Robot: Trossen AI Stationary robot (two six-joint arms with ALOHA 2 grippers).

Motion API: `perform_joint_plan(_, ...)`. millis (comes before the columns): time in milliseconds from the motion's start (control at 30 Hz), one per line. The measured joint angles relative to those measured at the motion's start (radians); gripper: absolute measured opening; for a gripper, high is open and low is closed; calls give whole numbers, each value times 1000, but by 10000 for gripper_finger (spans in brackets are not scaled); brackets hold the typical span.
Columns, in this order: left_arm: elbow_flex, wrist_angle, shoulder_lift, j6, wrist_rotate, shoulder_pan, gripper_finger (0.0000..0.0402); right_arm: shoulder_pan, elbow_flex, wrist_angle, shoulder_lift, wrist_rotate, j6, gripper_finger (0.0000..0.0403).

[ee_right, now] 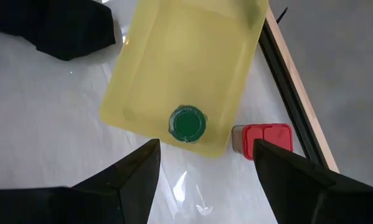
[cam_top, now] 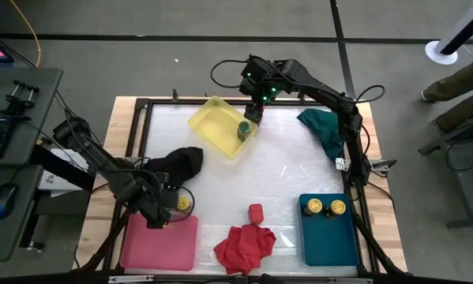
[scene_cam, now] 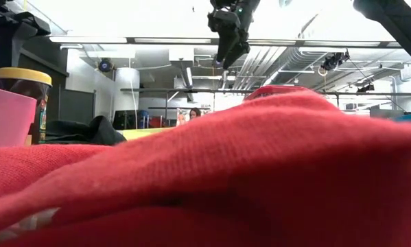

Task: Sort spices by type
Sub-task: Put the green seasoning bottle into the yellow bin

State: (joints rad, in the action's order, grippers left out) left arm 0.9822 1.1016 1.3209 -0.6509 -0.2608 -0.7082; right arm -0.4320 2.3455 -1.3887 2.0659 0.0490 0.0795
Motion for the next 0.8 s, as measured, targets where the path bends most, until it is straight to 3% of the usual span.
perform_joint_plan(267, 2, 2, 28, 34, -26, 1, 235, 1, 0, 2, 0, 5, -11, 252)
perform_joint_plan(533, 0, -3, 11, 27, 43, 0, 235, 3, 0, 5, 0, 13, -11, 252)
perform_joint_plan(800, 0, 1, 9, 74, 48, 0, 235, 3, 0, 17, 0, 14, -10, 252)
